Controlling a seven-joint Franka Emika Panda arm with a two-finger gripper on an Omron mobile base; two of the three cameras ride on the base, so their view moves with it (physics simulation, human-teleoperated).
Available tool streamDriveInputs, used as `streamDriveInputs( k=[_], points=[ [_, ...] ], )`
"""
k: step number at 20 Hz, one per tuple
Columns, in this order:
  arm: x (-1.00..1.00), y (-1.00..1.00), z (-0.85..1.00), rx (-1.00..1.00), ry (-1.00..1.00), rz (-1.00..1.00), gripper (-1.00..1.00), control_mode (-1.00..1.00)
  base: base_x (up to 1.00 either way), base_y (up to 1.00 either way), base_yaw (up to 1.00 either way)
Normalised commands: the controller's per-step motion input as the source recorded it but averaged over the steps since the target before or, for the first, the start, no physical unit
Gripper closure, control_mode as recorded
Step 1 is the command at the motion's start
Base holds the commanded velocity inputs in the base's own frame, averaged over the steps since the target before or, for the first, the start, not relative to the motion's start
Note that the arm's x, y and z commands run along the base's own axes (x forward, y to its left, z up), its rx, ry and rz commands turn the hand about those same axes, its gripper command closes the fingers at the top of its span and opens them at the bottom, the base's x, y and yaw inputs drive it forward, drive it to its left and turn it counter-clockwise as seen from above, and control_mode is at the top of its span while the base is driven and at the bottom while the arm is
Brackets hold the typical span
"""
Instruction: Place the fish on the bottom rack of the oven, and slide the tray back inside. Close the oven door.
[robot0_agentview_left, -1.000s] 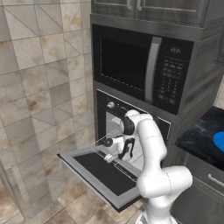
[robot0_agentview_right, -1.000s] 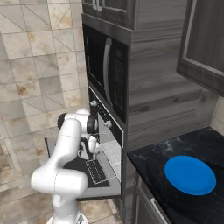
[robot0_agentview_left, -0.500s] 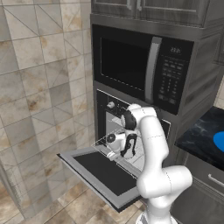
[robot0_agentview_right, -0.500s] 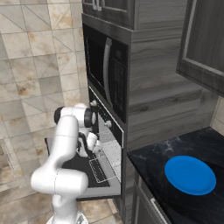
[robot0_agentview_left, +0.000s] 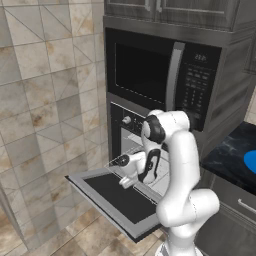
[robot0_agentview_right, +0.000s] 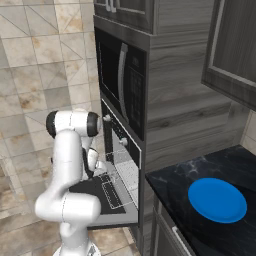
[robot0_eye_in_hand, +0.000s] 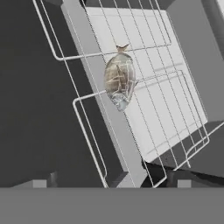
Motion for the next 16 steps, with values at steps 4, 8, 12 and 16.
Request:
streamDriveInputs(
  k=[4, 8, 12, 16],
  points=[
    [-0.36, 0.31, 0.73, 0.07, 0.01, -0.11, -1.0, -1.0, 0.0, 0.0, 0.0],
    [-0.23, 0.44, 0.16, 0.11, 0.06, -0.04, -1.0, -1.0, 0.0, 0.0, 0.0],
    [-0.16, 0.57, -0.03, 0.03, 0.07, 0.0, -1.0, -1.0, 0.0, 0.0, 0.0],
    [0.02, 0.46, -0.33, 0.0, 0.0, 0.05, -1.0, -1.0, 0.0, 0.0, 0.0]
  ],
)
